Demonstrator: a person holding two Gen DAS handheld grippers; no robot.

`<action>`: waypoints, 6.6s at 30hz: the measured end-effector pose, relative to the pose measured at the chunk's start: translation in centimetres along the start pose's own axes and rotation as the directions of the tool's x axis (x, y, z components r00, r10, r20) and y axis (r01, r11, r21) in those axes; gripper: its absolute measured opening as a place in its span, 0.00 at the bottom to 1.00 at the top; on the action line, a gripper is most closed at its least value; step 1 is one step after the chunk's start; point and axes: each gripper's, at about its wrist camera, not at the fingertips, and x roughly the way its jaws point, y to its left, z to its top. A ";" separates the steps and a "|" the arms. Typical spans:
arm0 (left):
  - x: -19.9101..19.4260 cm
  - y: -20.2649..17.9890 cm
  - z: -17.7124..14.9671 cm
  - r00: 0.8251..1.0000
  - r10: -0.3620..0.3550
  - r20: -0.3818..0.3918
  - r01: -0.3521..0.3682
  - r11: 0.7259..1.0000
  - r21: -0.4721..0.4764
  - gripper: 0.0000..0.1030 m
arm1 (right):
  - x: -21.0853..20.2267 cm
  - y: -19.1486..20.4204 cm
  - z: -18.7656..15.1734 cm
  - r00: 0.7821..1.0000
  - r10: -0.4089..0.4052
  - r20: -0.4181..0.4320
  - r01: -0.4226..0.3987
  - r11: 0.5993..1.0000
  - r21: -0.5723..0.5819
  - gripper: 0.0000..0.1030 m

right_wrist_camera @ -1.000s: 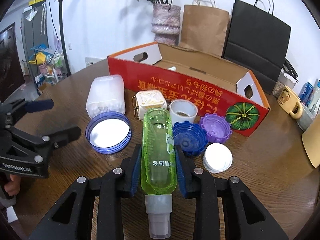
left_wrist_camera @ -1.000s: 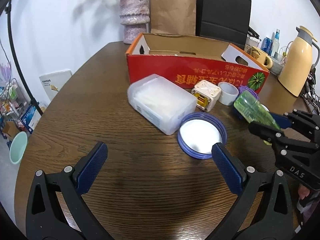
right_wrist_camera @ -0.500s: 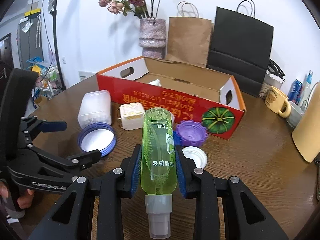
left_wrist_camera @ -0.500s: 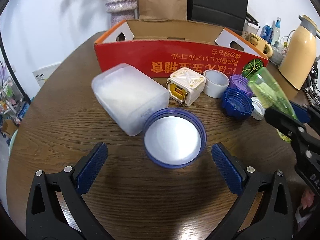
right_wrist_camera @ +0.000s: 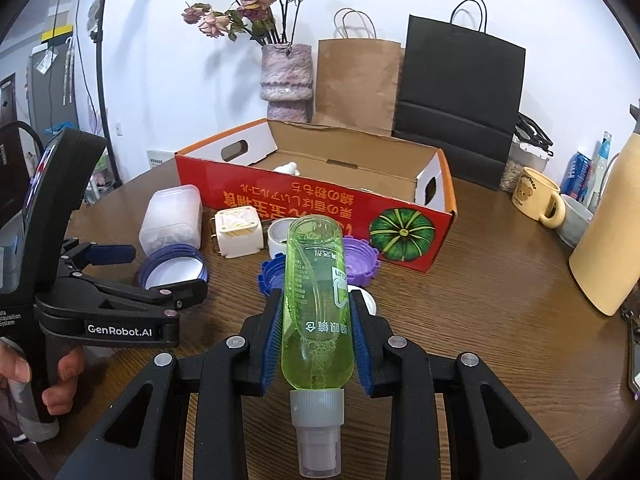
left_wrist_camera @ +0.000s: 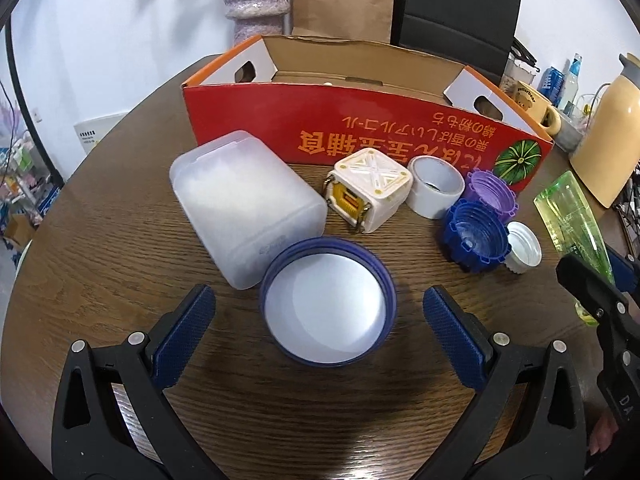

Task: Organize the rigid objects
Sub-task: 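Grasp the blue-rimmed white round lid with the left gripper while the right gripper holds the green bottle, then lift the lid and the green bottle with both grippers toward the box, then open the left gripper to drop the lid while the right gripper releases the green bottle in the box, then withdraw both grippers from the box back over the remaining items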

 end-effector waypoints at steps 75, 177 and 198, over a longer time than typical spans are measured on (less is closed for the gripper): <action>-6.5 -0.7 9.7 0.952 -0.069 0.297 0.046 0.995 0.087 0.61 | 0.4 -0.8 8.7 0.989 -0.084 0.125 0.079 0.996 0.046 0.34; 3.8 0.7 18.4 0.955 0.009 0.298 -0.020 0.999 0.035 1.00 | 12.2 -6.2 14.1 0.995 -0.097 0.000 0.097 0.992 0.080 0.86; 0.4 0.8 14.6 0.941 0.012 0.339 -0.034 0.998 0.058 1.00 | 7.6 -4.8 11.6 0.994 -0.097 0.043 0.093 0.991 0.099 0.86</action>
